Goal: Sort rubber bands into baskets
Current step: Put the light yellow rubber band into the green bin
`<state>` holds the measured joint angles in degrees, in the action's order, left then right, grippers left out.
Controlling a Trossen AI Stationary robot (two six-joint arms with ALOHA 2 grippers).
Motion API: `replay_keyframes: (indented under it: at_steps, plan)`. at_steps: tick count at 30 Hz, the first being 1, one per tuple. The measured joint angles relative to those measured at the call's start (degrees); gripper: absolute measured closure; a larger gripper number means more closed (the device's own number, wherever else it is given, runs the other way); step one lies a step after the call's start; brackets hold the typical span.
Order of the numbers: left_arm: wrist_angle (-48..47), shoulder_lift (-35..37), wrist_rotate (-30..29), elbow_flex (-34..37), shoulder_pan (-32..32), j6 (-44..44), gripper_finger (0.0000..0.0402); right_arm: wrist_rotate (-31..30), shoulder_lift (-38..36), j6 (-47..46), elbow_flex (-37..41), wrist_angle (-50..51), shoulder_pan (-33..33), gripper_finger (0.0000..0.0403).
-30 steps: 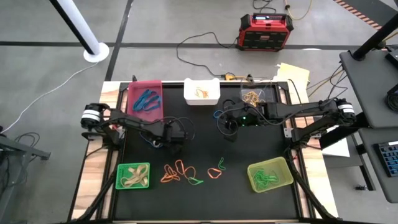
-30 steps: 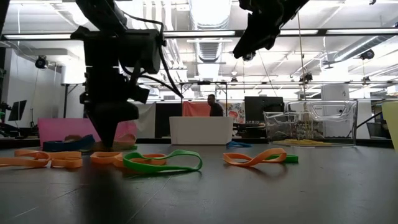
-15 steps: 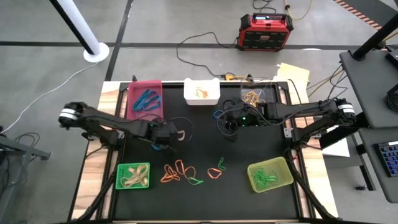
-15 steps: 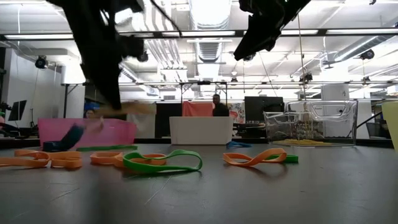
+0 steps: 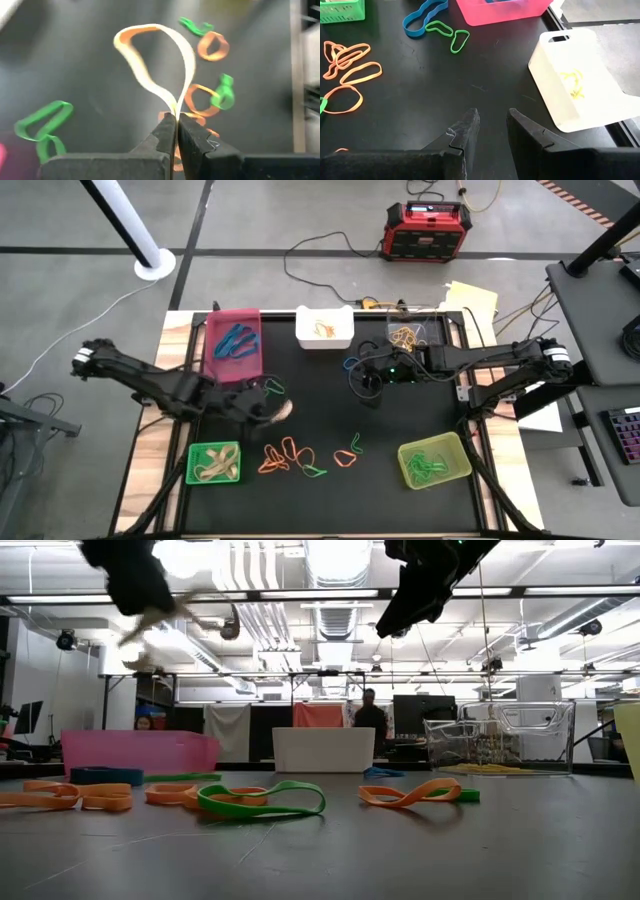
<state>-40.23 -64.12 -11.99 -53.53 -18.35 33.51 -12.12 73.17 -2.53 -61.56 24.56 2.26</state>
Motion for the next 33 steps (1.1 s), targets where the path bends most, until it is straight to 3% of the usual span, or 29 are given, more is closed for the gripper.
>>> replay_keyframes:
  at_steps: [7,16,27,33]
  plan:
    - [-2.83,0.74,15.93,-0.01,-8.4,14.21,0.0401,0.01,0.0,0.58,0.1,-0.74,0.0,0.0307]
    - [-20.46,-0.68,32.24,-0.01,-17.49,39.09,0.0402,0.04,0.0,2.59,3.58,-7.28,0.0,0.0307]
    - [-22.34,-2.75,29.0,3.7,-18.42,37.04,0.0402,0.07,0.0,1.66,4.63,-7.45,0.0,0.0307]
    - [-15.73,-4.41,28.92,5.98,-18.42,36.88,0.0402,0.07,0.0,1.67,4.63,-7.5,0.0,0.0307]
